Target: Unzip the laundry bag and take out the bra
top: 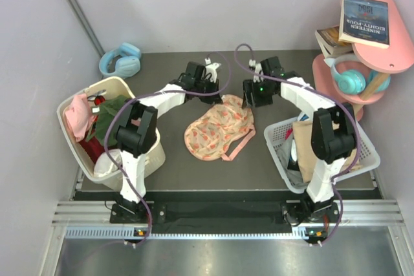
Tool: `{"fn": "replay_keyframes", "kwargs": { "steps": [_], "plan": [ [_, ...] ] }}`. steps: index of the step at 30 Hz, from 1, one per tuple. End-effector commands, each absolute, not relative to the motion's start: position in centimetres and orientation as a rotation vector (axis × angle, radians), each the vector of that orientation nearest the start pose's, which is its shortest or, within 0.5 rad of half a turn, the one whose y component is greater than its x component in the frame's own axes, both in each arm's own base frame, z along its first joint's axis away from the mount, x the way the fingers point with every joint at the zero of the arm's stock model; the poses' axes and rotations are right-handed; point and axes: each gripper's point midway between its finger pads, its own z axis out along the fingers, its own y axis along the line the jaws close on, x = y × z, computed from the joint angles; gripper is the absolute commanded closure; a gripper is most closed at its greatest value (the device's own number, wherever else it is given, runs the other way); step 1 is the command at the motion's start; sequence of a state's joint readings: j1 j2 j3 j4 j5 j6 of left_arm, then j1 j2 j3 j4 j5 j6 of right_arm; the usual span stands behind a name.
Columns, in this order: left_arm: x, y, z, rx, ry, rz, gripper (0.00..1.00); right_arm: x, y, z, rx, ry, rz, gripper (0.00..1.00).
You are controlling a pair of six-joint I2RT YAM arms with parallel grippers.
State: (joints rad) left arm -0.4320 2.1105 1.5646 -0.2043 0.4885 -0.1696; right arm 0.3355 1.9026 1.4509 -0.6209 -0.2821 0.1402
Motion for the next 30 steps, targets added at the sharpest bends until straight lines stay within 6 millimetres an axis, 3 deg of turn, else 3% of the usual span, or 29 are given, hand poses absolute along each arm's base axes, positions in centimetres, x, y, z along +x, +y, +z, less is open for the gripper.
{"fn": "replay_keyframes", "kwargs": {
  "steps": [1,3,6,16,30],
  "plan": [
    [43.2,-30.9,14.2,0.764,2.081,-0.778,1.00,42.5,20.7,17.3,-0.361,2.359,0.613,0.35],
    [42.6,-30.9,15.7,0.767,2.039,-0.786,1.00,42.9,21.9,18.3,-0.370,2.304,0.695,0.34],
    [41.6,-30.8,16.6,0.782,2.026,-0.793,1.00,43.2,23.6,18.4,-0.362,2.281,0.816,0.36],
    [39.0,-31.1,17.3,0.890,1.981,-0.790,1.00,42.3,27.2,18.9,-0.410,2.183,1.101,0.39],
    [37.5,-31.8,18.6,0.952,1.934,-0.798,1.00,40.9,29.3,16.0,-0.492,2.227,1.313,0.44]
  ]
}}
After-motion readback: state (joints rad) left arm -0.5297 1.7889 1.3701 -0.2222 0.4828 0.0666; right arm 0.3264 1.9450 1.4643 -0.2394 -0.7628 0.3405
